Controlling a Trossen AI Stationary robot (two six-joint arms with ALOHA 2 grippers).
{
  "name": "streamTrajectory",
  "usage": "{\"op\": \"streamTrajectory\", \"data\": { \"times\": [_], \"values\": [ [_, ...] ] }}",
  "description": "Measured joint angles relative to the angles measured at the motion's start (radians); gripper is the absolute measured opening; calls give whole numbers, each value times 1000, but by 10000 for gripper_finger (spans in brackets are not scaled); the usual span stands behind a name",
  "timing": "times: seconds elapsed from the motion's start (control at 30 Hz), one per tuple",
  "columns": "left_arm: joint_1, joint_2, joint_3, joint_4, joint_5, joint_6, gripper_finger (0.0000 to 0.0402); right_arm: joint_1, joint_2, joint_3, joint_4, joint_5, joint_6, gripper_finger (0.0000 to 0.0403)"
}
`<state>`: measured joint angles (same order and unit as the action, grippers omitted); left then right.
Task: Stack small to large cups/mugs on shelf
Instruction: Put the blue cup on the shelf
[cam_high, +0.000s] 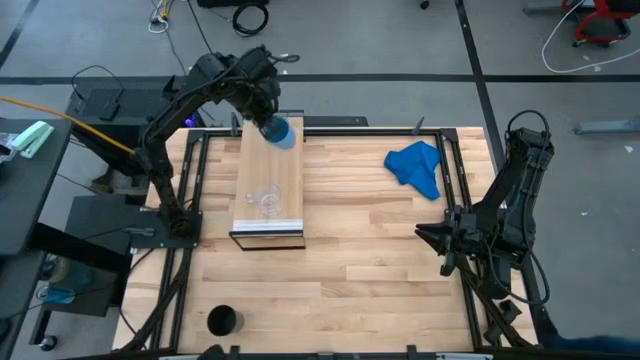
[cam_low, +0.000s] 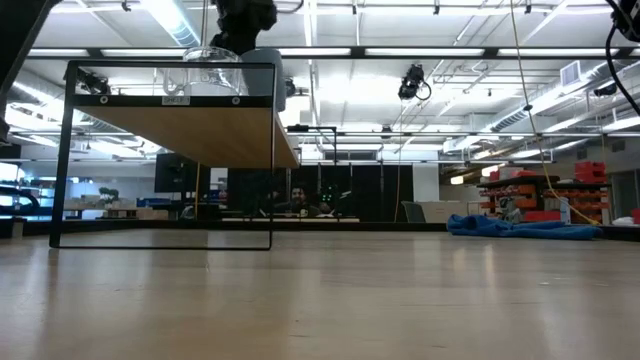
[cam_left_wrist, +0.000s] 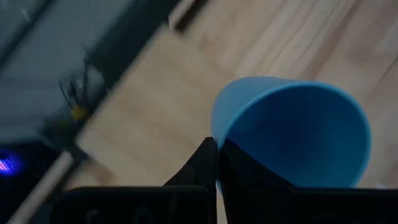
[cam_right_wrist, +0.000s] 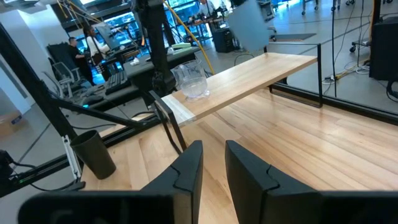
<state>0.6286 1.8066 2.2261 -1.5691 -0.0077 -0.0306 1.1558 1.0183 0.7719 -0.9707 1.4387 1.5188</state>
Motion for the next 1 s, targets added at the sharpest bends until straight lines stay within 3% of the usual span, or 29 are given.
{"op": "streamTrajectory", "data": {
  "times": [0.17, 0.4, 0.67, 1.0],
  "values": [
    [-15, -118, -212, -5, 24, -37, 12, 0, 0, 0, 0, 0, 0, 75],
    [-14, -237, -344, -3, 8, -62, 10, 0, 0, 0, 0, 0, 0, 75],
    [-15, -222, -396, -1, -44, -56, 9, 0, 0, 0, 0, 0, 0, 75],
    [-23, -190, -401, -1, 30, 7, 9, 0, 0, 0, 0, 0, 0, 75]
  ]
}}
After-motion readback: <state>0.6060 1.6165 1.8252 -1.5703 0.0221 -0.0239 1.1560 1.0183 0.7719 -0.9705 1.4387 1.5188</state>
